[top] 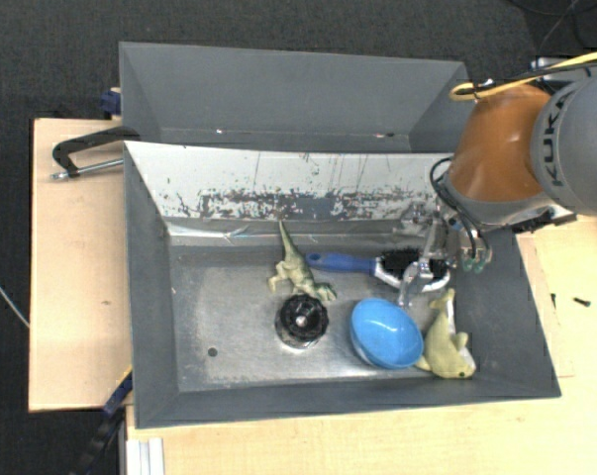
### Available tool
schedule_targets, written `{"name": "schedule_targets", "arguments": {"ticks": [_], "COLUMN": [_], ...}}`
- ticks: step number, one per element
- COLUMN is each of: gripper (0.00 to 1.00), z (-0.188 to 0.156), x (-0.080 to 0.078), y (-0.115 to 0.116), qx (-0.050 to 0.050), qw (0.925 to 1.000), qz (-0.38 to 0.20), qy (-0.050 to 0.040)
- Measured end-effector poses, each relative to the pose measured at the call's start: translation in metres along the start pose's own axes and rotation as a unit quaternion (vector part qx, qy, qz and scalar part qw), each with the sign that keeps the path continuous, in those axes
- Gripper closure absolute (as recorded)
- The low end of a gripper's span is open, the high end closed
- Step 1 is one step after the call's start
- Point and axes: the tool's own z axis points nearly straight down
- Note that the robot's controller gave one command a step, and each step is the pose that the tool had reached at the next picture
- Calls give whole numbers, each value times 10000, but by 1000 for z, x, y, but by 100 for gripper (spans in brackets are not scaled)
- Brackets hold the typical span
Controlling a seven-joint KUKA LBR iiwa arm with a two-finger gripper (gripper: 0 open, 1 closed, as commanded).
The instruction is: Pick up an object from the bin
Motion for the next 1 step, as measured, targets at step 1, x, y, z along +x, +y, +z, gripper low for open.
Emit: {"name": "schedule_targets", "arguments": {"ticks": [1], "gripper": [100], "z": [-3], "x": [-1], "y": [0], "qx": [6], "qw": [10000], "qz": [-10], "qy": [-20]}}
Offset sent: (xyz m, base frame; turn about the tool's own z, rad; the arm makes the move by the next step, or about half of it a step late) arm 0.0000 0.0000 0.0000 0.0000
